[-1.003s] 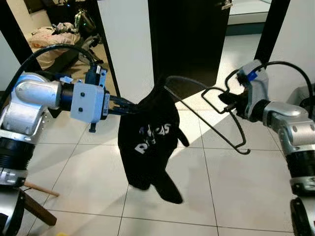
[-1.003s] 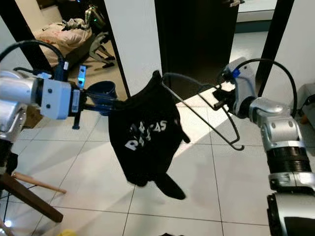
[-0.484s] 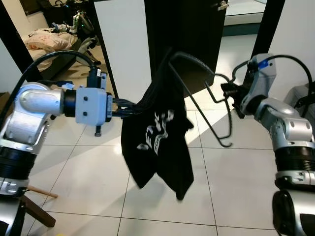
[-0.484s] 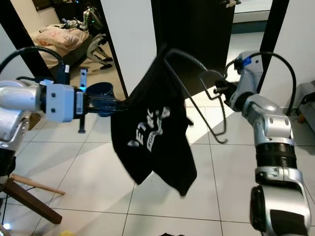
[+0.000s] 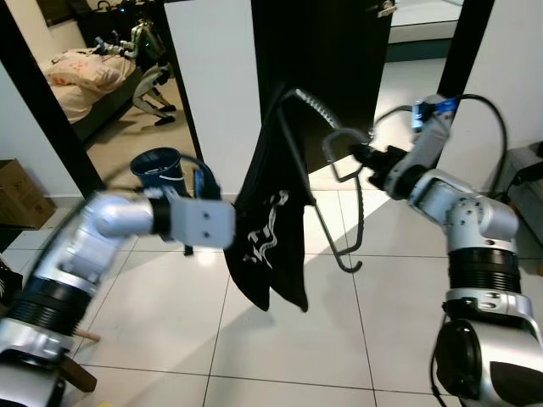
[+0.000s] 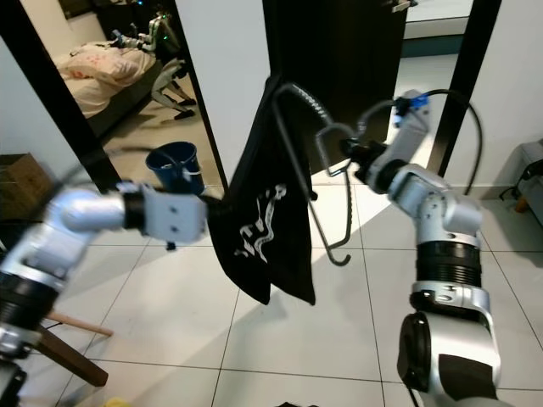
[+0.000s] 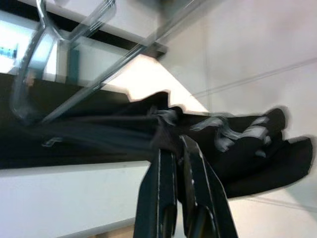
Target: Hang hanger
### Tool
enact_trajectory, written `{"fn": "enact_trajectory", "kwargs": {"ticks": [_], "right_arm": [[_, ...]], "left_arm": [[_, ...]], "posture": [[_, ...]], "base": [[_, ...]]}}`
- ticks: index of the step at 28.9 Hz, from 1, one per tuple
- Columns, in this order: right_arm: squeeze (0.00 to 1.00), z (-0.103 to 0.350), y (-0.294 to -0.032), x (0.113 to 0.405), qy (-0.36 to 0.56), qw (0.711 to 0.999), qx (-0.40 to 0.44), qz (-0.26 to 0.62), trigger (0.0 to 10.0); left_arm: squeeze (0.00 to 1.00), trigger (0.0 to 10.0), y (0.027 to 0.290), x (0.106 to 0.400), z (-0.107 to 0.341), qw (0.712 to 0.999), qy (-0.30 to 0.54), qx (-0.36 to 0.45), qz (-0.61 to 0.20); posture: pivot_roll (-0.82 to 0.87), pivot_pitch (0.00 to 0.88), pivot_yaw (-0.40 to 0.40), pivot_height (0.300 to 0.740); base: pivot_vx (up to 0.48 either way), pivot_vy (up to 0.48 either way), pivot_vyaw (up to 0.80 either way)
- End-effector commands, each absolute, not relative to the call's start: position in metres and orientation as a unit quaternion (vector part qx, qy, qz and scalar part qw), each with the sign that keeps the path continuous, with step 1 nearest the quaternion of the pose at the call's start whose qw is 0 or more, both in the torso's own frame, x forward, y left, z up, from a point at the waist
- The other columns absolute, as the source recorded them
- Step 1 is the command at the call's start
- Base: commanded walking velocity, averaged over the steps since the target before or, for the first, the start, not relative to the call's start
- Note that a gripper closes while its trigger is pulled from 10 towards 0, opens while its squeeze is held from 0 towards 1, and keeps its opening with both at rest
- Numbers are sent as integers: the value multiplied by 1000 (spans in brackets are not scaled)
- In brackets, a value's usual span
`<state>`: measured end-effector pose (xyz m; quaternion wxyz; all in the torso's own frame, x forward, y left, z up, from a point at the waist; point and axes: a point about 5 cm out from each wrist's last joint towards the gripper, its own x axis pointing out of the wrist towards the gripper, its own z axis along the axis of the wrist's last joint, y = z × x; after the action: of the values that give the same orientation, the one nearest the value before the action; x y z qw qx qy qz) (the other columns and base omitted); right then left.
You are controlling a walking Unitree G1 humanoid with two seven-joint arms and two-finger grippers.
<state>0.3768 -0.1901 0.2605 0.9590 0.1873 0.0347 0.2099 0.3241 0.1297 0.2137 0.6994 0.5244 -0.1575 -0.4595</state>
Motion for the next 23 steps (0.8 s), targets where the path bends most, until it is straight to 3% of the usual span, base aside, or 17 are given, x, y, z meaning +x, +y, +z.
{"fn": "enact_trajectory", "kwargs": {"ticks": [1,4,8,20,23], "right_arm": [[0,267,-182,373,4,957,173,233,10000],[0,269,-176,369,-13,952,167,255,10000],[0,288,-162,357,-101,931,158,312,10000],[0,310,-152,345,-196,891,221,345,10000],[0,311,-145,338,-221,877,219,366,10000]], "left_arm": [[0,10000,128,326,201,712,-138,530,-440],[0,10000,122,326,194,725,-136,522,-429],[0,10000,107,326,180,767,-135,488,-395],[0,10000,99,325,171,790,-146,472,-363],[0,10000,92,324,176,807,-165,449,-345]], "posture": [[-42,0,87,740],[-42,0,88,740],[-34,0,93,740],[-30,0,101,740],[-29,0,98,740]], "base": [[0,0,0],[0,0,0],[0,0,0],[0,0,0],[0,0,0]]}}
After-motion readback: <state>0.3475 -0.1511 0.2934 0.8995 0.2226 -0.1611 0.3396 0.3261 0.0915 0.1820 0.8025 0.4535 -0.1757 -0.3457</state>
